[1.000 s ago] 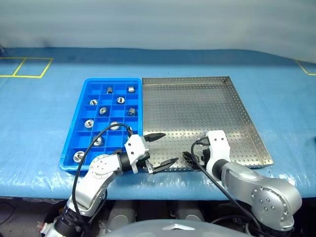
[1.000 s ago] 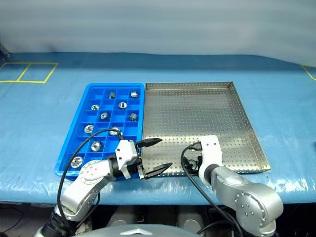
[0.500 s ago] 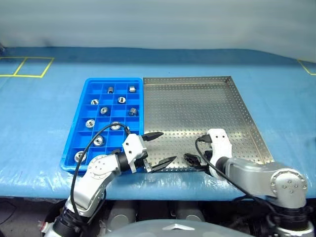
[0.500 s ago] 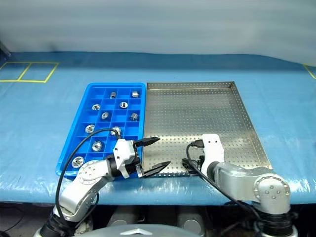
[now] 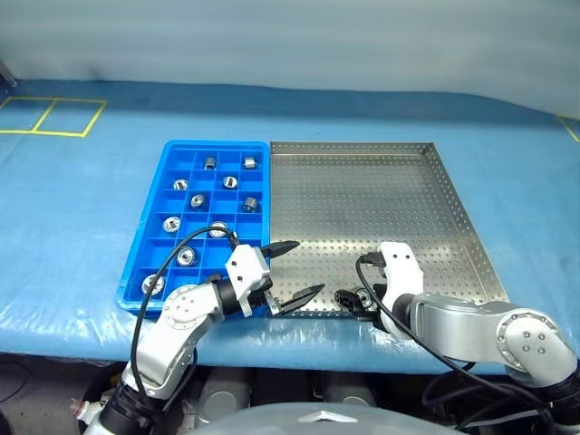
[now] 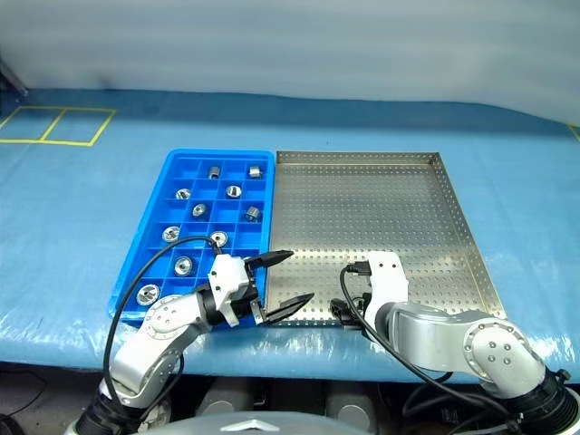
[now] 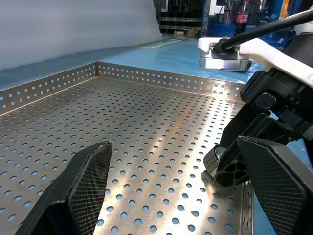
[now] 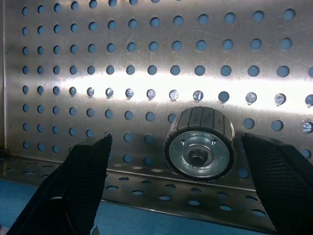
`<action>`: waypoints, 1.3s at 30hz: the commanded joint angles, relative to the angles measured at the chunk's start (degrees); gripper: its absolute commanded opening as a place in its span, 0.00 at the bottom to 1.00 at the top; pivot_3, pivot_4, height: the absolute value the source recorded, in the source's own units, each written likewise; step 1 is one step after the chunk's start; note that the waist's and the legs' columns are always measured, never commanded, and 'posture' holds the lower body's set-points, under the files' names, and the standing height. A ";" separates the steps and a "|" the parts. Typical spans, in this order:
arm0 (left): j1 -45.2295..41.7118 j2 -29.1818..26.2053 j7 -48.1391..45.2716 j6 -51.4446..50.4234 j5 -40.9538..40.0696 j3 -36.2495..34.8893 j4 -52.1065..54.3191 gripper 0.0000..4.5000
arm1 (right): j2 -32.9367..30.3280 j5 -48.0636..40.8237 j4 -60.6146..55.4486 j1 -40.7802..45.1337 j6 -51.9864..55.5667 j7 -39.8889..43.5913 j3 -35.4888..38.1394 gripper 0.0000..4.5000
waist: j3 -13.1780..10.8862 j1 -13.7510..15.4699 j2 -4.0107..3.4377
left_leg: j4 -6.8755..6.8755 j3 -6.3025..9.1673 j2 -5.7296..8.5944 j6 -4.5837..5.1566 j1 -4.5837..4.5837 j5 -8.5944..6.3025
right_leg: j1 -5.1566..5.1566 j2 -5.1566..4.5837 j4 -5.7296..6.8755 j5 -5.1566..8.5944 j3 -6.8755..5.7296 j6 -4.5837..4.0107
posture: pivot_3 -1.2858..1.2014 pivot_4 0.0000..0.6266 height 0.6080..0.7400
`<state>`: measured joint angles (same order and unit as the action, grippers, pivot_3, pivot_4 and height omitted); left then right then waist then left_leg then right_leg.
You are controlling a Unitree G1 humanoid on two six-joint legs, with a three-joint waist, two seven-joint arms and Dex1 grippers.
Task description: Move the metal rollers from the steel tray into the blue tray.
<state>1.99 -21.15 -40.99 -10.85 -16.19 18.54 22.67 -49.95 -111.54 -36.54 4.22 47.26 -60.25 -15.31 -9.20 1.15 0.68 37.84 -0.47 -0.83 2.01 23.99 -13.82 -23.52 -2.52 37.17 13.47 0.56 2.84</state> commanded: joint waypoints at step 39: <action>5.95 8.18 22.32 -0.42 2.58 -14.44 13.56 1.00 | 2.90 33.14 2.59 21.13 7.86 38.91 -0.93 0.39 | 0.13 4.44 0.06 | 0.22 -0.50 0.00 0.38 0.06 -0.19 | -0.01 -0.03 -0.33 -0.53 0.25 0.11 | 0.67 0.24 1.00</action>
<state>7.81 -12.82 -19.39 -11.14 -13.90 4.97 32.83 -47.47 -81.79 -32.63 23.81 55.09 -25.26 -16.26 -9.07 5.59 0.74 38.06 -0.97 -0.83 2.40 24.05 -14.02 -23.53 -2.55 36.84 12.95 0.81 2.95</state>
